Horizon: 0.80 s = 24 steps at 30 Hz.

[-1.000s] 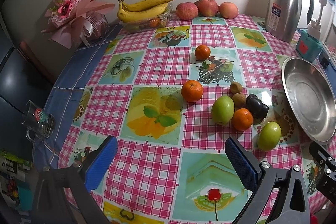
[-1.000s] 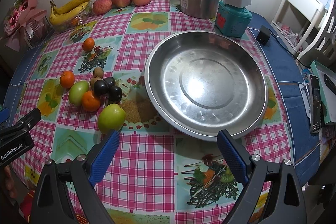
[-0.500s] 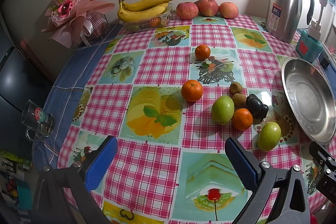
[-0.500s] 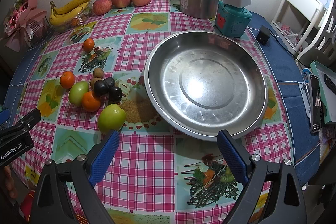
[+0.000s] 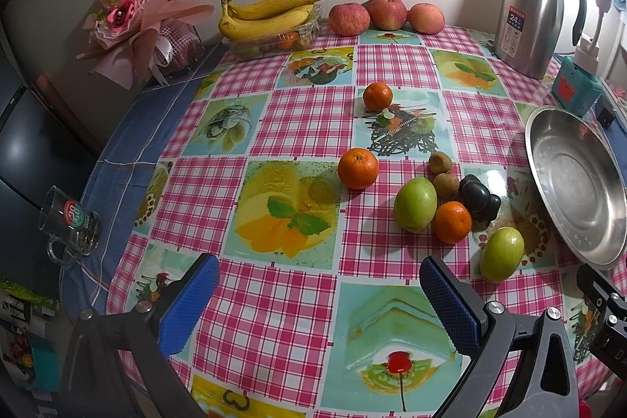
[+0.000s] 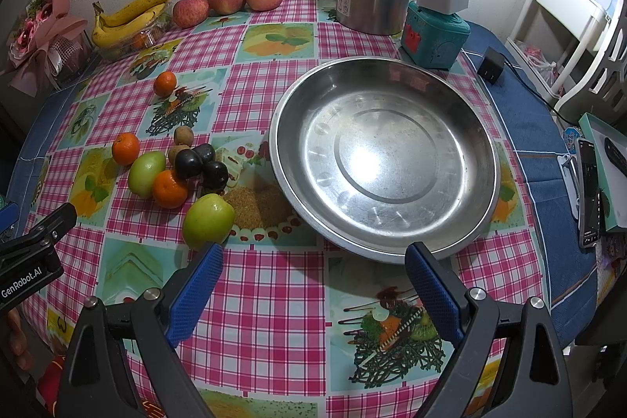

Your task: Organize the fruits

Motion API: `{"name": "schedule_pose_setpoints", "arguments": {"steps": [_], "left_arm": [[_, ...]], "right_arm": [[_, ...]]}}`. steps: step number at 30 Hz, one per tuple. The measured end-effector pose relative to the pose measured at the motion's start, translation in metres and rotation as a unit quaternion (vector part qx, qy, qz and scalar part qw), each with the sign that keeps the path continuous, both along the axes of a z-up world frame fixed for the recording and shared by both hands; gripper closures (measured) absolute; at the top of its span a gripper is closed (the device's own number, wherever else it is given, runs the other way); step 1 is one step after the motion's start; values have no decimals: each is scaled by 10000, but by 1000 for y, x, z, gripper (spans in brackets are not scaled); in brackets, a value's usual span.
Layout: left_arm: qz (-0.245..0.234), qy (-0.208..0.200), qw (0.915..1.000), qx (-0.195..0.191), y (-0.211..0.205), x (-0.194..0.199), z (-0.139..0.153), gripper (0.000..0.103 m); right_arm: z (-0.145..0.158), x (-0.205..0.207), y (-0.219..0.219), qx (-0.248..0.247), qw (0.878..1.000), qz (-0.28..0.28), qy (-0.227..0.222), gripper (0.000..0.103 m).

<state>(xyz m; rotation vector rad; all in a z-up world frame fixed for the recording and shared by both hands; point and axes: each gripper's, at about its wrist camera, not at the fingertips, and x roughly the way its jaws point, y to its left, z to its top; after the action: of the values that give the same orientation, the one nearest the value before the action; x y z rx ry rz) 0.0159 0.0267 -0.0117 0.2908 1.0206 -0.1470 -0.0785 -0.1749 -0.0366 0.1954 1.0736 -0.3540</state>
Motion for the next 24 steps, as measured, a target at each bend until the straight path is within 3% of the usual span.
{"name": "schedule_pose_setpoints", "arguments": {"steps": [24], "left_arm": [[2,9,10000,-4,0,-1,-1,0]], "right_arm": [[-4,1,2,-3,10000,38,88,9]]}}
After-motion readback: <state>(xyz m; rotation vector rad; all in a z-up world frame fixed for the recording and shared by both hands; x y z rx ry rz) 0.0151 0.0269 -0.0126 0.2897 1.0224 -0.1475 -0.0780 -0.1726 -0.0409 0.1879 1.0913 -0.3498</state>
